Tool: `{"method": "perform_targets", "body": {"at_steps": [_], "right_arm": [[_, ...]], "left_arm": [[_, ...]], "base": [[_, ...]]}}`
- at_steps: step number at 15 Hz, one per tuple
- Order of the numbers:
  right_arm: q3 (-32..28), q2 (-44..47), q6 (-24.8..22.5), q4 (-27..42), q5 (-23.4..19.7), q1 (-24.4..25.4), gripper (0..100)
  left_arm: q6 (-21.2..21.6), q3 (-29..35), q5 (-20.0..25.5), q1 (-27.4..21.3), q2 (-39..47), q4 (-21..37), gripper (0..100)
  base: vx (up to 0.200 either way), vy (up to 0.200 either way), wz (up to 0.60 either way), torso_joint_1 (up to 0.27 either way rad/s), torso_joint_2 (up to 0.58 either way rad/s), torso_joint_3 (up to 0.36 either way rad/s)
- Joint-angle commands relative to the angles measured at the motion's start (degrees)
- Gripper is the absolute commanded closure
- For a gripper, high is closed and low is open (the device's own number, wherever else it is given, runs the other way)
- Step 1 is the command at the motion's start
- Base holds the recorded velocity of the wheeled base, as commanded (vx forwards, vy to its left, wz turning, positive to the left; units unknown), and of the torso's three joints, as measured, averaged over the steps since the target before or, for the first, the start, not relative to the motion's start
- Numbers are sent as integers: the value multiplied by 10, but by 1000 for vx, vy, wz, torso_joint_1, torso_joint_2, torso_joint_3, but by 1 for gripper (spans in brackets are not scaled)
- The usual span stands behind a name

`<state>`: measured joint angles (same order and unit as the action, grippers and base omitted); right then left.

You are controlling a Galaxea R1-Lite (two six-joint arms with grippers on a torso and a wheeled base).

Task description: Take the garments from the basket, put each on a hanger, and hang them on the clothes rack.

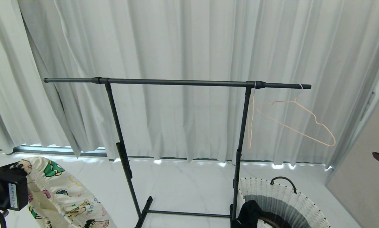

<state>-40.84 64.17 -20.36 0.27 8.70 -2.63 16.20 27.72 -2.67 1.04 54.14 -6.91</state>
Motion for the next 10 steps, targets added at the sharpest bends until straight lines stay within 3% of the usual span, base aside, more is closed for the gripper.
{"method": "perform_targets", "body": {"at_steps": [1,10], "right_arm": [[0,0,-2,0,0,0,0],[0,1,-4,0,0,1,0]], "left_arm": [[1,-3,0,-3,-6,0,100],[2,-6,0,-3,-18,0,100]], "base": [[0,-200,0,2,2,-2],[0,-200,0,2,2,0]]}}
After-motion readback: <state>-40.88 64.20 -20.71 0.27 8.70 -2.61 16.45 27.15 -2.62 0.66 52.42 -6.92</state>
